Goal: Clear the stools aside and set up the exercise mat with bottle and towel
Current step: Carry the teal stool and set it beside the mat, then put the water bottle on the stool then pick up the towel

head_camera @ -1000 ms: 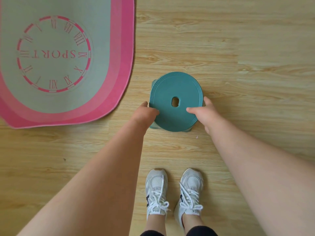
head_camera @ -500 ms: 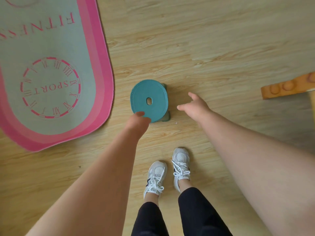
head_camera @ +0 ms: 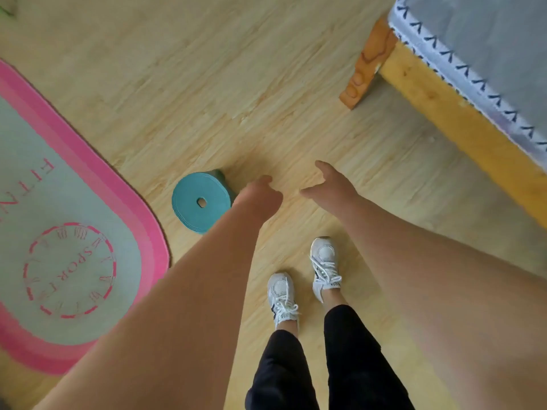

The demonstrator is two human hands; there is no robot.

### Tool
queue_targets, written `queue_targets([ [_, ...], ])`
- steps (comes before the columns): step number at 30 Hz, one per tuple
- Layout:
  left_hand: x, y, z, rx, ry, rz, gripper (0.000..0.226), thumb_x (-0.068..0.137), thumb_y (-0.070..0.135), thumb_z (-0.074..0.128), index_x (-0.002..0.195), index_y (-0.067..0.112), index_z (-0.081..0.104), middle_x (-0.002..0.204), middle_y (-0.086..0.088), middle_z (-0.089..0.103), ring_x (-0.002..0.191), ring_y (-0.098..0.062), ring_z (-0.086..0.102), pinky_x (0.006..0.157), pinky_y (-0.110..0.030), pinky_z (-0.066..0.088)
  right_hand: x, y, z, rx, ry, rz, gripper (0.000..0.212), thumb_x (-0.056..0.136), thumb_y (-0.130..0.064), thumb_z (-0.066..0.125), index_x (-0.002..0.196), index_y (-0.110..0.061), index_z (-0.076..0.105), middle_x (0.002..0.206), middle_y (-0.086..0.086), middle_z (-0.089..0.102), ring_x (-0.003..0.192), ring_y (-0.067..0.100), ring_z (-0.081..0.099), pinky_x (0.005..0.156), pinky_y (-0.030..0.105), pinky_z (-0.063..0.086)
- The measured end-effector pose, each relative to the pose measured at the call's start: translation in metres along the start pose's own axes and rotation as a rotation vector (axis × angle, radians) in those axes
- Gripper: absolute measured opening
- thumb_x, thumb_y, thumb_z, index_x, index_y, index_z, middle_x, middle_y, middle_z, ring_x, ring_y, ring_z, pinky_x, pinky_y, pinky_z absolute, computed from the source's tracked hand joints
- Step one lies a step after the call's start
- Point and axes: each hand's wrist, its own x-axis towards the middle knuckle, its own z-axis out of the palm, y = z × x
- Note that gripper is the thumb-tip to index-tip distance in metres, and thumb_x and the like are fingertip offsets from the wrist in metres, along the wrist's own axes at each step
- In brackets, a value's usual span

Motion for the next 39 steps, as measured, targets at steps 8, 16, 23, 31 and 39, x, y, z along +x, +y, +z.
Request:
queue_targets([
  [8, -0.045, 0.098, 0.106, 0.283, -0.070, 0.207, 0.056, 0.093, 0.020, 0.047, 0.147, 0.030, 0.032, 0.148, -0.003, 0.041, 0.102, -0.016, 0.052, 0.065, -0.021, 0.036, -0.072, 0.120, -0.089, 0.115, 0.183, 0.212, 0.079, 0.086, -0.010, 0.057, 0.152, -0.036, 0.022, 0.130, 0.003, 0.049, 0.077, 0.016, 0.059, 0.054, 0.025, 0.047],
  [16, -0.114, 0.179, 0.239, 0.506, -0.175, 0.379, 0.060, 0.091, 0.016, 0.045, 0.148, 0.026, 0.030, 0.138, -0.003, 0.051, 0.099, -0.017, 0.056, 0.068, -0.024, 0.038, -0.153, 0.269, -0.148, 0.279, 0.280, 0.372, 0.084, 0.084, -0.010, 0.061, 0.152, -0.038, 0.020, 0.145, 0.001, 0.039, 0.094, 0.017, 0.057, 0.075, 0.032, 0.055],
  [23, -0.188, 0.229, 0.342, 0.695, -0.281, 0.534, 0.059, 0.093, 0.020, 0.044, 0.149, 0.025, 0.027, 0.150, -0.002, 0.037, 0.129, -0.023, 0.046, 0.100, -0.035, 0.040, -0.230, 0.381, -0.168, 0.499, 0.372, 0.429, 0.087, 0.081, -0.008, 0.063, 0.152, -0.036, 0.020, 0.144, 0.003, 0.043, 0.104, 0.023, 0.063, 0.075, 0.035, 0.058],
  [31, -0.286, 0.293, 0.461, 0.848, -0.406, 0.733, 0.059, 0.092, 0.023, 0.046, 0.149, 0.026, 0.029, 0.150, 0.001, 0.036, 0.130, -0.020, 0.044, 0.092, -0.027, 0.034, -0.333, 0.492, -0.200, 0.727, 0.595, 0.537, 0.087, 0.083, -0.013, 0.065, 0.153, -0.034, 0.020, 0.152, 0.001, 0.032, 0.120, 0.019, 0.051, 0.073, 0.022, 0.043],
  [39, -0.386, 0.326, 0.567, 0.920, -0.516, 0.881, 0.056, 0.095, 0.023, 0.045, 0.149, 0.022, 0.030, 0.152, -0.004, 0.033, 0.134, -0.023, 0.039, 0.103, -0.033, 0.035, -0.414, 0.583, -0.231, 0.752, 0.774, 0.609, 0.079, 0.082, -0.015, 0.063, 0.150, -0.031, 0.028, 0.140, 0.004, 0.045, 0.116, 0.021, 0.054, 0.078, 0.028, 0.043],
])
